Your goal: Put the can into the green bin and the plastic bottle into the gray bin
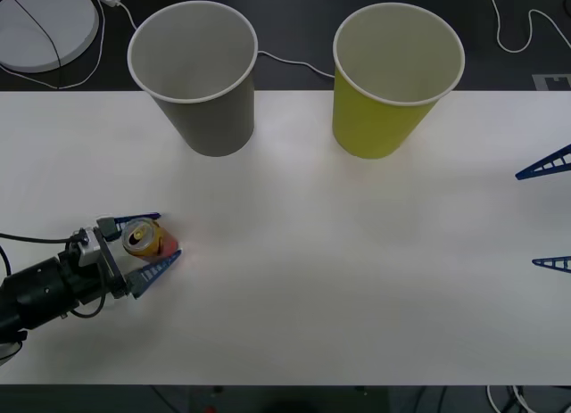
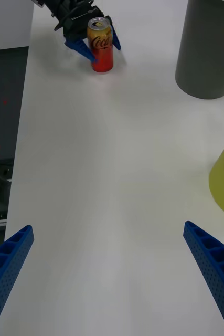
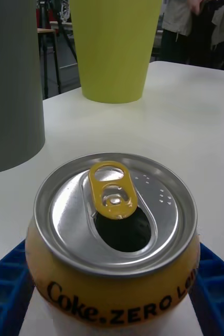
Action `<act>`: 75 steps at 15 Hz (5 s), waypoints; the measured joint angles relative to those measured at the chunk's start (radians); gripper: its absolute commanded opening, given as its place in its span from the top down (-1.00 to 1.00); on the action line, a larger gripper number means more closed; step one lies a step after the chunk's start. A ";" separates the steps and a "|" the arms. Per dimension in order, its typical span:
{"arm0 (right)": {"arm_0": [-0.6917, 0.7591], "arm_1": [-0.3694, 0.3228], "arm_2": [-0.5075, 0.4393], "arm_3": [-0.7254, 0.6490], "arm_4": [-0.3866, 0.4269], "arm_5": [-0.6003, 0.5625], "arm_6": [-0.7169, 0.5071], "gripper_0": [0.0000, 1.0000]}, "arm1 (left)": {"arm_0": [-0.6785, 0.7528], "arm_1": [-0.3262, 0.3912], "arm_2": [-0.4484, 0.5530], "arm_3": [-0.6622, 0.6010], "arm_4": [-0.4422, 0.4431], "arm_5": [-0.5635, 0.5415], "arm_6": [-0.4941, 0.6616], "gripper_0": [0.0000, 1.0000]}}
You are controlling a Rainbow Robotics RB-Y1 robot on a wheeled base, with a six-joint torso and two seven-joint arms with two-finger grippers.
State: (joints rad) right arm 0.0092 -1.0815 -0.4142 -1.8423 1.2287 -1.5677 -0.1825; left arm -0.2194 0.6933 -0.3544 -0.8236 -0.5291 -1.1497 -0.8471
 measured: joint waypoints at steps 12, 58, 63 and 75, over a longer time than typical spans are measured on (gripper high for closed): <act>0.000 0.000 0.000 0.000 0.000 0.000 0.000 -1.00 | -0.013 0.086 0.000 -0.079 -0.032 -0.007 0.140 1.00; 0.000 0.000 0.000 0.000 0.000 0.000 0.000 -1.00 | -1.390 0.056 -0.336 -0.553 -1.096 -0.405 2.185 1.00; 0.000 0.000 0.000 0.000 0.000 0.000 0.000 -1.00 | -1.504 -0.143 -0.405 -0.274 -1.143 -0.260 2.185 1.00; 0.000 0.000 0.000 0.000 0.000 0.000 0.000 -1.00 | -1.551 -0.401 -0.568 0.125 -1.185 0.108 2.155 1.00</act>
State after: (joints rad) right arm 0.0092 -1.0814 -0.4142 -1.8423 1.2287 -1.5677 -0.1825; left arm -1.7700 0.2921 -0.9220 -0.6984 -1.7139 -1.0421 1.3080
